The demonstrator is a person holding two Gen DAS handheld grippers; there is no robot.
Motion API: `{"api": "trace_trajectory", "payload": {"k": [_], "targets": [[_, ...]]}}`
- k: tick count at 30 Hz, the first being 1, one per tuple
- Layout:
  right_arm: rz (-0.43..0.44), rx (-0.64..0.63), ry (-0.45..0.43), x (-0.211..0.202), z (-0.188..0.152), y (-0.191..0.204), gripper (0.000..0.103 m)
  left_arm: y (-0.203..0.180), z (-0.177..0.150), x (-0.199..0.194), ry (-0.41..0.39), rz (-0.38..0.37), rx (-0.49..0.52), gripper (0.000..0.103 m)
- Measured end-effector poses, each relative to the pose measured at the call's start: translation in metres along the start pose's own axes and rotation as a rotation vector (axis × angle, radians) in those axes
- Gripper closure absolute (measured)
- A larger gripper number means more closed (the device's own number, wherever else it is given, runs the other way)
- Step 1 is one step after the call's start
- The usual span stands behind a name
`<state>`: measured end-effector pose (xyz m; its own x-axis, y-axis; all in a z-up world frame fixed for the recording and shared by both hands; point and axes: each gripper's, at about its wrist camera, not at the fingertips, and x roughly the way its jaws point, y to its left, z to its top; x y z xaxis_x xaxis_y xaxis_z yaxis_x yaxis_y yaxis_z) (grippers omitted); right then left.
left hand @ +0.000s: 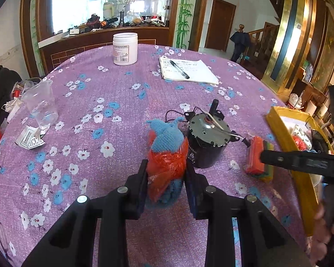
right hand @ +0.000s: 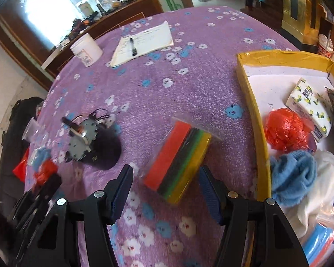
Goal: Organize soft objects
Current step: 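Grasp the blue-knit red-bag bundle with the left tool while the right tool grasps the striped sponge pack, then carry the knit bundle and striped sponge pack over the yellow box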
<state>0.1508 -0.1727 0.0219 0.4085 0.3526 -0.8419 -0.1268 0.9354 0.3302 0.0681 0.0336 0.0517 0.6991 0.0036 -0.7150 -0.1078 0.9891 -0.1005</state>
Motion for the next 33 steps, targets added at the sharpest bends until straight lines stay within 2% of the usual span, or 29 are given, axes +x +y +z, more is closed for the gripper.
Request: {"api": "trace_trajectory", "payload": {"k": [3,6,8,9,10,13,16,20,27,33], "targets": [[-0.039,0.001,0.02,0.017,0.006,0.001,0.038,0.0,0.0,-0.004,-0.01,-0.01,0.001,0.074],[-0.098,-0.045,-0.001,0.025,0.01,0.01,0.038,-0.001,0.0,-0.005,-0.012,-0.016,0.006,0.074],[-0.129,-0.122,-0.025,0.028,0.007,0.018,0.046,-0.001,0.0,-0.006,-0.014,-0.018,0.007,0.074],[-0.152,-0.148,-0.037,0.028,0.004,0.019,0.056,-0.001,-0.001,-0.006,-0.013,-0.019,0.007,0.074],[-0.149,-0.163,-0.051,0.025,0.0,0.017,0.058,-0.001,-0.001,-0.006,-0.012,-0.02,0.008,0.074],[-0.102,-0.161,-0.062,0.014,-0.012,0.009,0.061,-0.003,-0.002,-0.006,-0.014,-0.017,0.018,0.074],[0.003,-0.147,-0.084,-0.004,-0.03,0.001,0.061,-0.009,-0.004,-0.007,-0.029,-0.01,0.037,0.074],[0.053,-0.18,-0.142,-0.031,-0.052,0.003,0.061,-0.019,-0.008,-0.008,-0.046,0.011,0.064,0.074],[0.101,-0.163,-0.163,-0.058,-0.063,-0.009,0.061,-0.042,-0.016,-0.02,-0.098,0.096,0.149,0.074],[0.132,-0.149,-0.185,-0.072,-0.067,-0.016,0.061,-0.056,-0.024,-0.033,-0.119,0.124,0.19,0.074]]}}
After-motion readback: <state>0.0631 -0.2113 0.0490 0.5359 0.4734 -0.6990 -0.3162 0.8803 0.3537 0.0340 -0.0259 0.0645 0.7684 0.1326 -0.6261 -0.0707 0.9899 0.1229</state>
